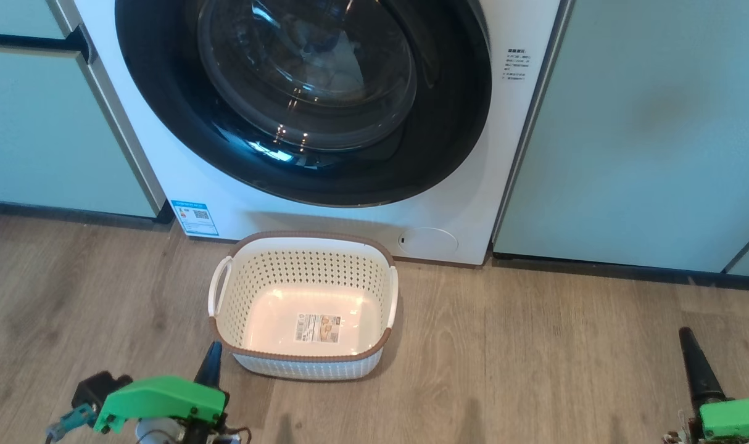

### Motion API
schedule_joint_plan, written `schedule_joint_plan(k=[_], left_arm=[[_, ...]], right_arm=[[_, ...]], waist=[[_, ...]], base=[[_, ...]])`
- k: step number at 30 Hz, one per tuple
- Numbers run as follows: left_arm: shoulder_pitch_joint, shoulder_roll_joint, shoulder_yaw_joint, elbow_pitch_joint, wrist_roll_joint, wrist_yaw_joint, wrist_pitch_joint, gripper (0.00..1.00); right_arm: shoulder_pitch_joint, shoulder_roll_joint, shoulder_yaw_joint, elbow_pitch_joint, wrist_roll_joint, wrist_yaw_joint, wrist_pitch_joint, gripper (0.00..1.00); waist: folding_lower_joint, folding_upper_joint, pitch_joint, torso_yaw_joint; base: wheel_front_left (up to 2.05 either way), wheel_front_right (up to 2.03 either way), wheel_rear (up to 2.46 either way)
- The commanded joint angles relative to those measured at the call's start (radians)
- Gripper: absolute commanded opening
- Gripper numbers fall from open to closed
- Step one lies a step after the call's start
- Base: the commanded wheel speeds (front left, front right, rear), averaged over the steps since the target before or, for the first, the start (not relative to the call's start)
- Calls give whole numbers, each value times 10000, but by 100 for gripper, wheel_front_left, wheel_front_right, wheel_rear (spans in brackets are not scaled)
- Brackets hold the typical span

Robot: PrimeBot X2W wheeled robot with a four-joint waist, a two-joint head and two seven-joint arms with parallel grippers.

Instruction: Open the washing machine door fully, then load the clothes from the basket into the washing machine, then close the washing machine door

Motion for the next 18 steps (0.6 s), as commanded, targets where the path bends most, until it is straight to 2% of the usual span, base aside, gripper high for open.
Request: schedule_joint_plan(k=[1,18], left_arm=[[-552,33,408,-359,-334,-96,96,0],[-667,-20,1022,-408,-2202,-298,590,0]], right_arm=[[-590,-240,65,-263,360,-21,105,0],[-973,-265,-35,37,2260,-26,409,0]], waist=[[0,-1,1,-4],[0,-1,5,-38]], base=[[0,0,0],[0,0,0]])
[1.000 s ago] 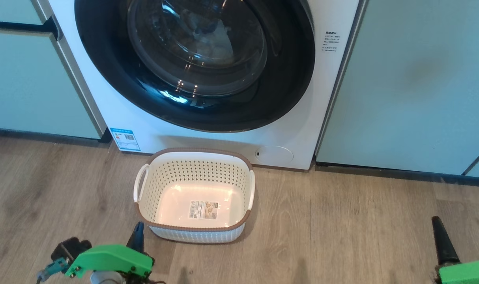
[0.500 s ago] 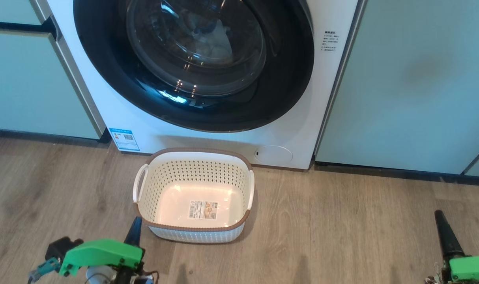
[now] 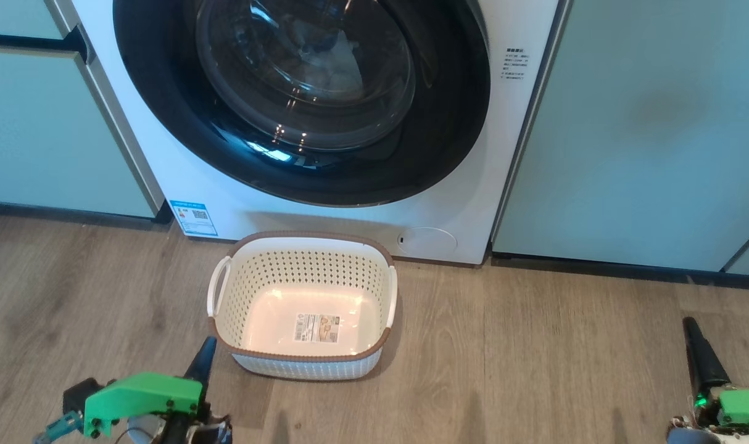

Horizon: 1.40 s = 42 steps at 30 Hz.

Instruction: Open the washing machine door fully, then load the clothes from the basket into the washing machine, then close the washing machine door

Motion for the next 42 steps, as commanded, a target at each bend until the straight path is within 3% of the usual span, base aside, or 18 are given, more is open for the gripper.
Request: schedule_joint_plan(k=[1,20,42], left_arm=[[-578,81,424,-378,-358,-120,92,0],[-699,23,1068,-429,-2297,-330,609,0],[-701,3,1097,-428,-2273,-330,633,0]], right_arm=[[-585,-222,85,-261,391,-26,82,0],[-984,-239,-33,52,2356,-30,408,0],[-991,-183,-113,57,2289,-30,472,0]], waist=[[0,0,0,-4],[0,0,5,-40],[0,0,5,-40]], base=[[0,0,0],[0,0,0],[0,0,0]])
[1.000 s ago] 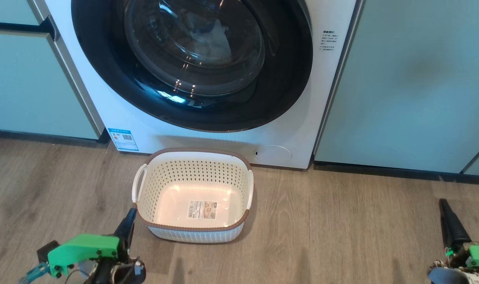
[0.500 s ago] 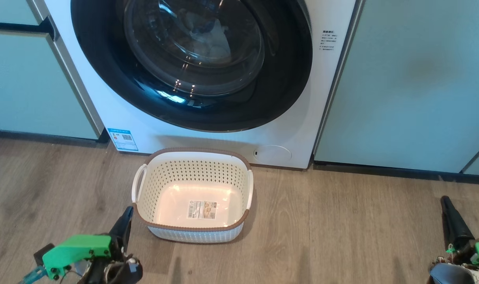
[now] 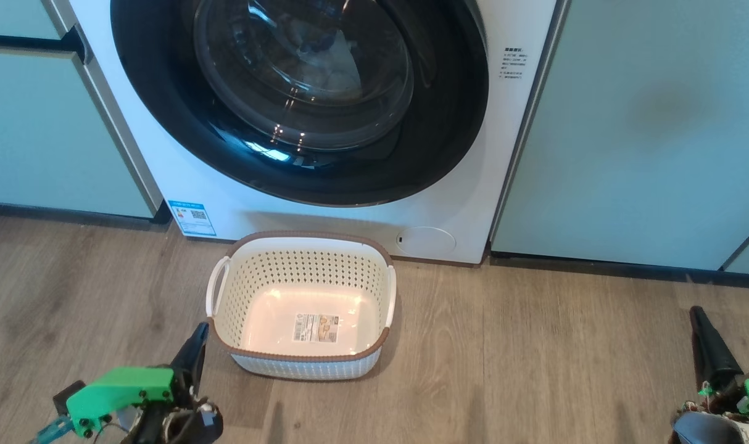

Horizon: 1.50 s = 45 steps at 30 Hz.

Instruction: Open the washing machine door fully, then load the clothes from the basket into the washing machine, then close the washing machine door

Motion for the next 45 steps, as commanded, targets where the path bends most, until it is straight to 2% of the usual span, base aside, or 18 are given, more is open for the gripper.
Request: schedule_joint_plan(k=[1,45], left_arm=[[-509,94,412,-371,-23,-69,62,0],[-512,68,449,-370,9,-69,92,0]], right_arm=[[-552,-142,142,-322,-5,-29,53,0],[-562,-63,30,-316,-99,-29,143,0]], waist=[[0,0,0,1],[0,0,0,1]], base=[[0,0,0],[0,0,0]])
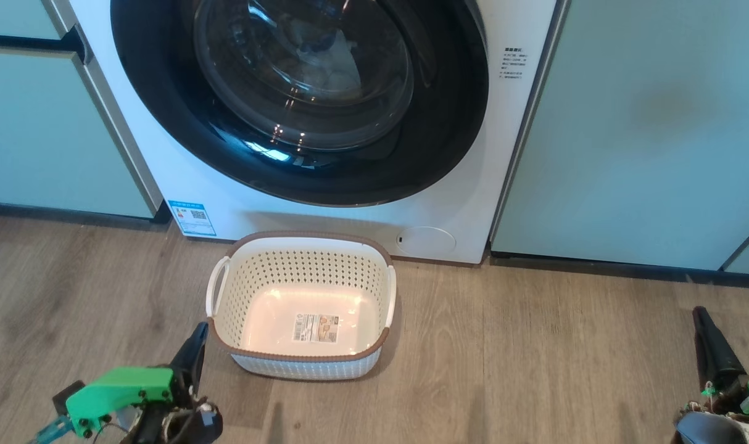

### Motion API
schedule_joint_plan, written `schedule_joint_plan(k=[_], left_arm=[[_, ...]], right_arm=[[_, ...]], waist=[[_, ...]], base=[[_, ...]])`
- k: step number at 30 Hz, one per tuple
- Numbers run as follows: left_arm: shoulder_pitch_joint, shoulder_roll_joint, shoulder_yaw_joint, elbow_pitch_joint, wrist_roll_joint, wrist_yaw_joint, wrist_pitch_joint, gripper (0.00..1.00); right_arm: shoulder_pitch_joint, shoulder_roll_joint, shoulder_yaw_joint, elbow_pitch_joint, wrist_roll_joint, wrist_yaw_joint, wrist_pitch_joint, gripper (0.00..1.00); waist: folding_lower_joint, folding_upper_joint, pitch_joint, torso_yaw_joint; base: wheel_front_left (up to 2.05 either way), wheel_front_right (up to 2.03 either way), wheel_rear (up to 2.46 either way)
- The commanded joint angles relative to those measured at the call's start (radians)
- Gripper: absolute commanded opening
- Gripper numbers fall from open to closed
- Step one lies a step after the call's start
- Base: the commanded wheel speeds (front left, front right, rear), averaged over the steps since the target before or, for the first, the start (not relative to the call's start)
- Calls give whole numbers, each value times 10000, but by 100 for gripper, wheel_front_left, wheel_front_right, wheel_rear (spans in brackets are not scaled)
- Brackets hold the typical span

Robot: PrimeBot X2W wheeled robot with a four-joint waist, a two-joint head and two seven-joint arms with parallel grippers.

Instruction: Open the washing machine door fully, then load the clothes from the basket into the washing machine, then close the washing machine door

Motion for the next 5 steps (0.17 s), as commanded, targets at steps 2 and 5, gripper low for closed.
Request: schedule_joint_plan(k=[2,5], left_arm=[[-511,83,418,-370,10,-69,82,0],[-511,82,419,-370,11,-69,83,0]], right_arm=[[-562,-72,163,-319,-71,-29,60,0],[-563,-69,159,-319,-74,-29,63,0]], waist=[[0,0,0,0],[0,0,0,0]], base=[[0,0,0],[0,0,0]])
